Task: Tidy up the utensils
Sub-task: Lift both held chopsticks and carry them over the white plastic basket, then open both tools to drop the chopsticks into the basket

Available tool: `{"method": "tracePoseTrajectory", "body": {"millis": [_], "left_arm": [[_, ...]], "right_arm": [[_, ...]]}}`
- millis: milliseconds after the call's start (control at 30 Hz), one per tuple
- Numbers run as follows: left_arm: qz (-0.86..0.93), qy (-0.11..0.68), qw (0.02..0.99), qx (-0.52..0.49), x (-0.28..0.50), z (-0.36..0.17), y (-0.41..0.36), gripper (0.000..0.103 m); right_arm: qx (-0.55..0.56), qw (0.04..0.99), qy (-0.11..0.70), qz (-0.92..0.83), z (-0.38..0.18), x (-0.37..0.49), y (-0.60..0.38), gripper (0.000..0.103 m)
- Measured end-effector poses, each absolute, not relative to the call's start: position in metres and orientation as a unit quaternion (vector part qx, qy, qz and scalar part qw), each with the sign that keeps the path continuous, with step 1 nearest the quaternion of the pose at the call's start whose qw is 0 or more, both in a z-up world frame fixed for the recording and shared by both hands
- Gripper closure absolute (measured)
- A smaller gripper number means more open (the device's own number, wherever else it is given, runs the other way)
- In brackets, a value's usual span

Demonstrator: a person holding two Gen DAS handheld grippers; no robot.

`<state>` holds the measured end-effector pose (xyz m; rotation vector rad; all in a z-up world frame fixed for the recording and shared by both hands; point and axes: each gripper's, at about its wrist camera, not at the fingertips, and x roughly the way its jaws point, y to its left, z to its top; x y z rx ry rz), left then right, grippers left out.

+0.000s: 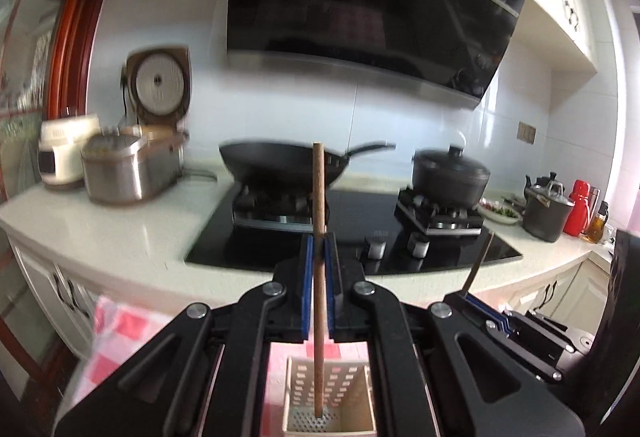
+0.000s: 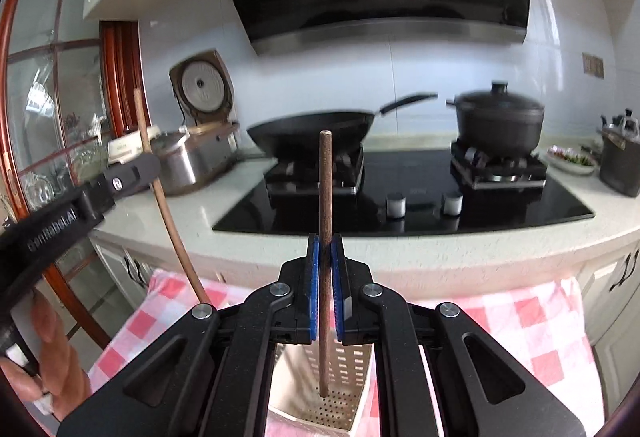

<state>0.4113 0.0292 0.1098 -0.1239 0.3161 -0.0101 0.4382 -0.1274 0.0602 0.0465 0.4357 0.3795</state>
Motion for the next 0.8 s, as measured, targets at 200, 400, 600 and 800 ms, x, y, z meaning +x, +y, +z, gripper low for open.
{"method": "tracePoseTrajectory", "body": {"millis": [200, 400, 600, 800], "left_arm": [[-0.013, 0.203, 0.978, -0.047, 0.433, 0.063, 0.030, 0.097], [-0.011, 0.225, 0.974, -0.028, 0.441, 0.041, 0.025, 0.097], [0.012, 0.218, 0.975, -0.039, 0.435, 0.043, 0.038, 0.075], [0.039, 0.189, 0.980, -0.056, 0.401, 0.058, 0.062, 0.048]], "right_arm": [[0.002, 0.950, 0.245, 0.194, 0.031, 0.450, -0.117, 0.094], [0.010, 0.947, 0.257, 0.192, 0.025, 0.460, -0.115, 0.094], [0.005, 0.951, 0.246, 0.186, 0.035, 0.453, -0.121, 0.066], [0.035, 0.960, 0.215, 0.175, 0.061, 0.431, -0.153, 0.053]]}}
